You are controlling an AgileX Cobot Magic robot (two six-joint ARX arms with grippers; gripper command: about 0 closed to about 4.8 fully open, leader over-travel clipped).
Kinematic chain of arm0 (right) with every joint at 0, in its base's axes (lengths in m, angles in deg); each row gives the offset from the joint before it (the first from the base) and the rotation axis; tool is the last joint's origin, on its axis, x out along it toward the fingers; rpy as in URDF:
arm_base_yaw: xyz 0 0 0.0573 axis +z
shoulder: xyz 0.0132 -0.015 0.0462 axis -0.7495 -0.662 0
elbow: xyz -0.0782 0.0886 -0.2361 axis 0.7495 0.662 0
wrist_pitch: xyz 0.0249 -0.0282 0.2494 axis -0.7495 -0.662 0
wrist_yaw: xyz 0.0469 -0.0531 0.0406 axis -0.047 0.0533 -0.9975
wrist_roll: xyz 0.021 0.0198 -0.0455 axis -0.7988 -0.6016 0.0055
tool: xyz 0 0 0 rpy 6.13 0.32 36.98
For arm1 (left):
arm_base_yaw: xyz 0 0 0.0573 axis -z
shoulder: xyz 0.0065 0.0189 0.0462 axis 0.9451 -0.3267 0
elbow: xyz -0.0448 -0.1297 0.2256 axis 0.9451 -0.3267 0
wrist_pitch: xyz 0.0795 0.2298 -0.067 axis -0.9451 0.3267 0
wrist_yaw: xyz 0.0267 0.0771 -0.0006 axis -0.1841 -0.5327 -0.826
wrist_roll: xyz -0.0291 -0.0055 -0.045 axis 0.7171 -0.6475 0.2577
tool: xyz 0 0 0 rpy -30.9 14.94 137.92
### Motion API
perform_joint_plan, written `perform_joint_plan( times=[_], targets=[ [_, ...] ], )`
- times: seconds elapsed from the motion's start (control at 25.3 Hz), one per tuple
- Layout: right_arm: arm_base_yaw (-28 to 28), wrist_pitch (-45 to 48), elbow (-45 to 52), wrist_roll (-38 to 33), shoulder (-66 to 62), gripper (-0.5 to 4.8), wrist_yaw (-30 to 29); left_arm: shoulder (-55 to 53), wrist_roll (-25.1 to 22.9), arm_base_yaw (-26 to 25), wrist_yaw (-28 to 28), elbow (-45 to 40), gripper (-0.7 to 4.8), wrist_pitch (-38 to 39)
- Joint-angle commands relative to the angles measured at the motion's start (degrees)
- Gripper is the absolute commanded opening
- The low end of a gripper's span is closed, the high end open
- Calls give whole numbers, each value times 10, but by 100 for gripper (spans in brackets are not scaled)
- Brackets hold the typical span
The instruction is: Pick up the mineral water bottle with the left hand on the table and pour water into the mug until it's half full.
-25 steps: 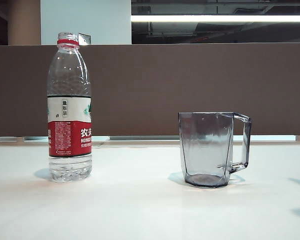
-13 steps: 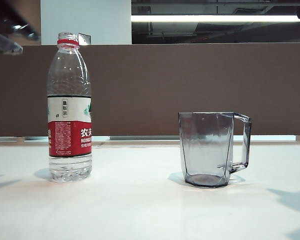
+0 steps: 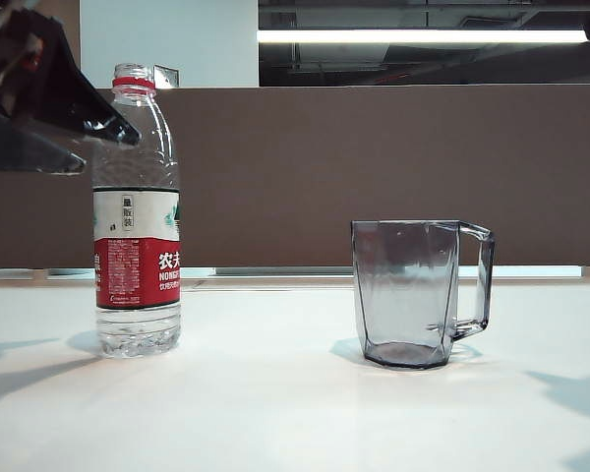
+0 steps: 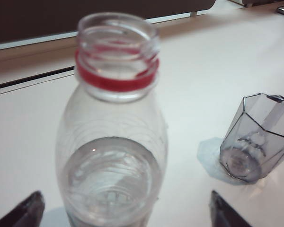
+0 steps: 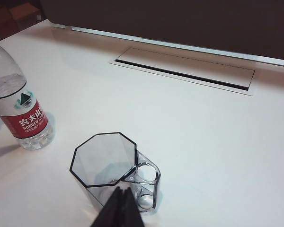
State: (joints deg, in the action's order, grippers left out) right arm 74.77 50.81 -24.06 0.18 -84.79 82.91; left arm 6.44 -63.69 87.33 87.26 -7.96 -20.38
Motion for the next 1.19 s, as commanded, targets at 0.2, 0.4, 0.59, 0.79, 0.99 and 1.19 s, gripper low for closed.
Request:
perform_joint_plan(
  times=[0.2, 0.4, 0.59, 0.79, 0.99, 1.19],
  targets=[
    [0, -30, -5, 0, 0, -2, -9, -120, -2, -1, 2, 2, 479, -135],
    [0, -79, -5, 0, 0, -2, -16, -186, -2, -1, 31, 2, 479, -178],
    [0, -95, -5, 0, 0, -2, -16, -227, -2, -1, 43, 2, 479, -221],
    [0, -95, -5, 0, 0, -2, -16, -263, 1, -1, 43, 2, 479, -252],
    [0, -96, -5, 0, 0, -2, -16, -292, 1, -1, 43, 3, 479, -291],
    [0, -103, -5, 0, 0, -2, -16, -329, 1, 0, 53, 3, 479, -320]
  ],
)
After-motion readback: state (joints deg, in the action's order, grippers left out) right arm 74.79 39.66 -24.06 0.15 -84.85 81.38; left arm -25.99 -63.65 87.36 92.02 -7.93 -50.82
